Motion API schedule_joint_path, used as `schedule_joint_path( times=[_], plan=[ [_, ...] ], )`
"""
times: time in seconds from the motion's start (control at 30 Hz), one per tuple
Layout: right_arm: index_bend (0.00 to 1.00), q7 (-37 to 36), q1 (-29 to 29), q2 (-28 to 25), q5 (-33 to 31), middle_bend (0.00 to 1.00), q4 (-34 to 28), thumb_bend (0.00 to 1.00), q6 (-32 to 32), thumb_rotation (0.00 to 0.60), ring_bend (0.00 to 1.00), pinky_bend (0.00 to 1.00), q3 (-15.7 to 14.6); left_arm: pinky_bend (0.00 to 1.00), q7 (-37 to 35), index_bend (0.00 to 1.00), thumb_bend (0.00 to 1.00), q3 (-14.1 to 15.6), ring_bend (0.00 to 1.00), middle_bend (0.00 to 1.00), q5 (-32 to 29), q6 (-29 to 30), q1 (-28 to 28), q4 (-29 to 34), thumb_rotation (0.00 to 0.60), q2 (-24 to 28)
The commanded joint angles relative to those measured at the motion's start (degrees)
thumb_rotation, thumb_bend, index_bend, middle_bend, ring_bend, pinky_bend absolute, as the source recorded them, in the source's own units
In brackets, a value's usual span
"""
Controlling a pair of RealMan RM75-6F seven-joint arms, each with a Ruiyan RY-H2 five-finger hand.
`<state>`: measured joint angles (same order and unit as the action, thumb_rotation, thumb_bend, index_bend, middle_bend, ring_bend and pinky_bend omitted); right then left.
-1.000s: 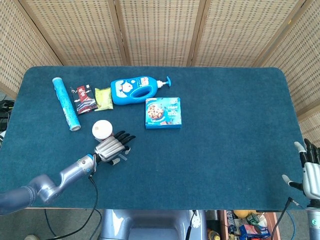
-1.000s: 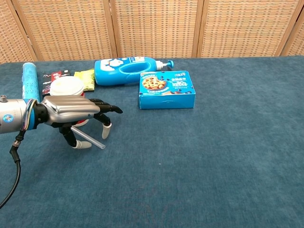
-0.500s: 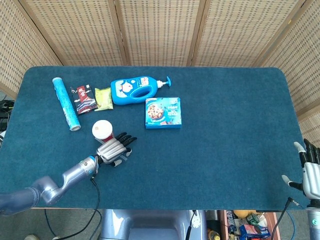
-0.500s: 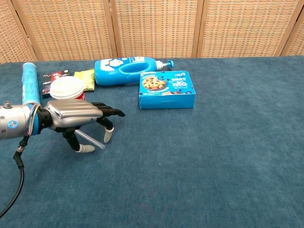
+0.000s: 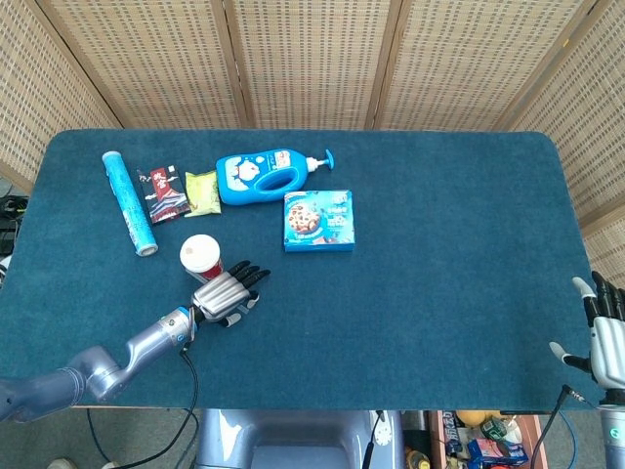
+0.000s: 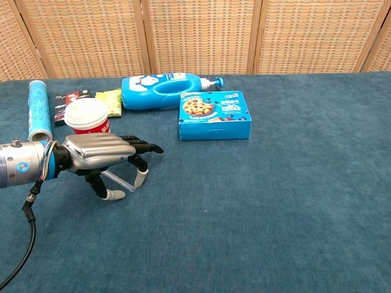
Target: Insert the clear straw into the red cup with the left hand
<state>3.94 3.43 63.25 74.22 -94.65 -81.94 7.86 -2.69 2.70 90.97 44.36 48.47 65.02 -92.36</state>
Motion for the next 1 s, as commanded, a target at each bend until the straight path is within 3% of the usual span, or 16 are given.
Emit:
schedule_joint_path(
  times=[0.03, 0.37, 0.77, 1.0],
  plan=[
    [0.00, -0.14, 0.01, -0.06, -0.02, 0.00, 0.00, 0.00, 0.09, 0.600, 0.00, 0.00, -0.03, 0.00, -0.13, 0.54, 0.37, -0.01, 0.00, 0.00, -0.05, 0.39, -0.05, -0.35, 0.600, -0.18],
    [0.00, -0.50, 0.14, -0.20, -0.01, 0.00, -0.06, 0.00, 0.53, 0.600, 0.00, 0.00, -0.17, 0.00, -0.84, 0.60, 0.48, 0.36, 0.00, 0.00, 0.15, 1.62, -0.27, -1.01, 0.600, -0.20],
    [0.00, -0.48, 0.21, -0.29, -0.14, 0.00, -0.10, 0.00, 0.71, 0.600, 0.00, 0.00, -0.23, 0.00, -0.49, 0.60, 0.49, 0.14, 0.00, 0.00, -0.23, 2.42, -0.35, -0.68, 0.600, 0.08],
    [0.00, -0.73, 0.15, -0.45, -0.04, 0.00, -0.22, 0.00, 0.62, 0.600, 0.00, 0.00, -0.28, 0.00, -2.09, 0.60, 0.49, -0.11, 0.00, 0.00, 1.27, 5.73, -0.54, 1.47, 0.600, 0.80]
  ],
)
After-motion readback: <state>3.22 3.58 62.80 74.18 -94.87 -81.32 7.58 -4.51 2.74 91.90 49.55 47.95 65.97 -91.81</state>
